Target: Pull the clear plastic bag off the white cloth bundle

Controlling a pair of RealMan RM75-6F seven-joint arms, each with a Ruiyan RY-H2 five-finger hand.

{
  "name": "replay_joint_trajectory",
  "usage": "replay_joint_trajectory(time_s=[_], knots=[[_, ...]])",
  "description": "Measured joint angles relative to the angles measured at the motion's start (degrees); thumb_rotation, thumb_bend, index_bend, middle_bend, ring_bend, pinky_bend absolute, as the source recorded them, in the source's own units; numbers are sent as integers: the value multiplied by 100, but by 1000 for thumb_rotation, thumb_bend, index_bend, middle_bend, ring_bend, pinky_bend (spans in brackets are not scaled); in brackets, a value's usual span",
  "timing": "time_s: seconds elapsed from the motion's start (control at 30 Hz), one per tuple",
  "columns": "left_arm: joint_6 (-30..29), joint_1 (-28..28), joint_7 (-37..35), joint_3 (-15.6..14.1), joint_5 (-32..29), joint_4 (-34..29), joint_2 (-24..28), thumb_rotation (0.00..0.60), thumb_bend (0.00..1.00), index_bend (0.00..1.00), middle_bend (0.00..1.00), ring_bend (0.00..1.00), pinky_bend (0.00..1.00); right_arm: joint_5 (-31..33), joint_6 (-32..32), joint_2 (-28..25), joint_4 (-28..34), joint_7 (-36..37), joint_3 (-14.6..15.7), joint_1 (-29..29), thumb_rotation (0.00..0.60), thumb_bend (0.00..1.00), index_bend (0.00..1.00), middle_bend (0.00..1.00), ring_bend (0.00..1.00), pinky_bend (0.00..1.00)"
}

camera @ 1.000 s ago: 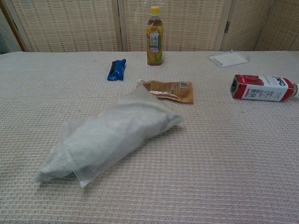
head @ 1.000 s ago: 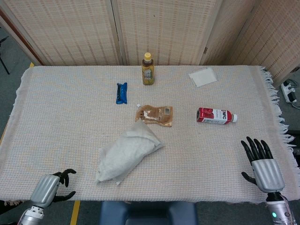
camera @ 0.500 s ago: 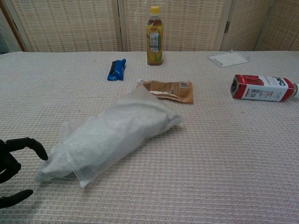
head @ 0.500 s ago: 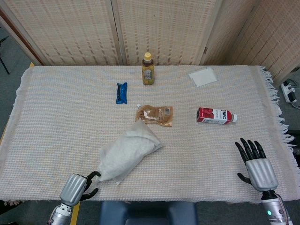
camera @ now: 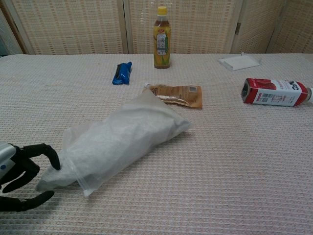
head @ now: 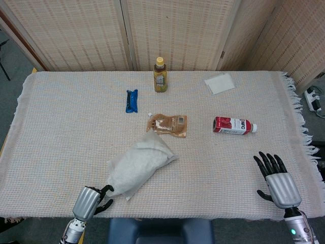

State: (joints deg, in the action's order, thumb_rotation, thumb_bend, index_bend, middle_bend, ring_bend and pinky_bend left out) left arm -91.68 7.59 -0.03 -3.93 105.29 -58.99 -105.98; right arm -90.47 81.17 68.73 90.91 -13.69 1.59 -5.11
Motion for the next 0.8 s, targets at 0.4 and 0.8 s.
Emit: replay_joint_trajectory(time_s=[0.4, 0.8], knots=[[-117, 150, -290, 16, -115, 567, -359, 600, 295, 554, 1000, 1000, 1000, -24, -37, -68, 101, 35, 43, 5, 600, 48, 0, 0, 0, 0], [-110, 329, -562, 70, -275, 989, -639, 600, 555, 679, 1000, 1000, 1000, -69, -431, 222, 31, -12, 35, -238, 600, 62, 0, 0, 0, 0]])
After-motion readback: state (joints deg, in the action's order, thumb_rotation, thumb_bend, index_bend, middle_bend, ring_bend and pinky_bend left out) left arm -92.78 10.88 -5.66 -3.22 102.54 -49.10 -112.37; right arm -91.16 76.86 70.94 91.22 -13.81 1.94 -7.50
